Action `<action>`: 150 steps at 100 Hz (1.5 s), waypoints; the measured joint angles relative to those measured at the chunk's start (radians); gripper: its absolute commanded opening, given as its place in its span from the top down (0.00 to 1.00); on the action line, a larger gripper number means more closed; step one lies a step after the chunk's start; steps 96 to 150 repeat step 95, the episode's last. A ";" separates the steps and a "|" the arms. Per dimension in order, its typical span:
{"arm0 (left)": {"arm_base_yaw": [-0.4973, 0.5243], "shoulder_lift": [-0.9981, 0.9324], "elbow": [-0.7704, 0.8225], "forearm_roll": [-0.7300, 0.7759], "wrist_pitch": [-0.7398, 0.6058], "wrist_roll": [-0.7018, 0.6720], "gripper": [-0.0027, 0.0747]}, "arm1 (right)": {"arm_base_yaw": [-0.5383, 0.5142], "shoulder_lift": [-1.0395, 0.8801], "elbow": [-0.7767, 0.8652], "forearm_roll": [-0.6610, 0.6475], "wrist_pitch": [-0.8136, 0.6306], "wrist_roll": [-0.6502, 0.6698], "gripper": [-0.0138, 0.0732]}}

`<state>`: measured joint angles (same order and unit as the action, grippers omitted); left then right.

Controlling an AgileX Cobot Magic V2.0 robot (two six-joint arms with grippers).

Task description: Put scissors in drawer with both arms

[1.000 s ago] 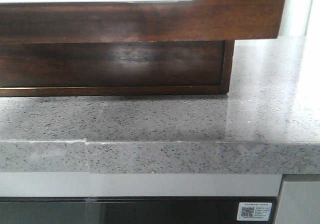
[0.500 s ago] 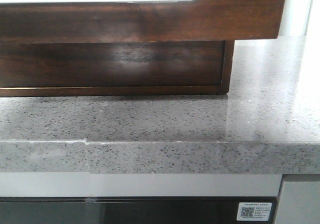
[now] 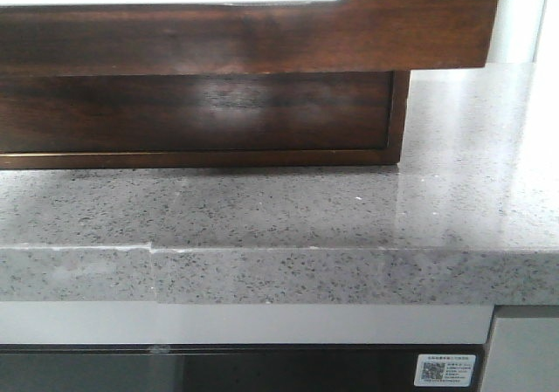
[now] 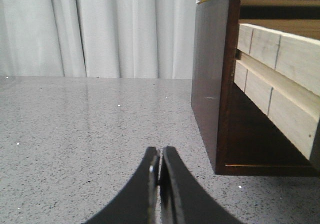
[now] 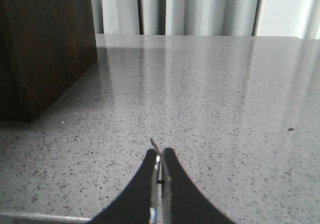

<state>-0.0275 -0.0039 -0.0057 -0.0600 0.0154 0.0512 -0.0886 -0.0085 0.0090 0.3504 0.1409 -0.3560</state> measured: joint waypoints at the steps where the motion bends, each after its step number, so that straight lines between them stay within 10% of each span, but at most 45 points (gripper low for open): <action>1: 0.000 0.000 0.000 0.000 0.000 0.000 0.99 | 0.000 -0.001 0.000 0.002 -0.003 0.000 0.92; 32: 0.000 0.000 0.000 0.000 0.000 0.000 0.99 | 0.000 -0.002 0.000 -0.007 -0.044 0.017 0.92; 61: 0.000 0.000 0.000 0.000 0.000 0.000 0.99 | 0.000 -0.002 0.000 -0.408 -0.096 0.399 0.92; 150: 0.000 0.000 0.000 0.000 0.000 0.000 0.99 | 0.000 -0.002 0.000 -0.427 -0.100 0.419 0.92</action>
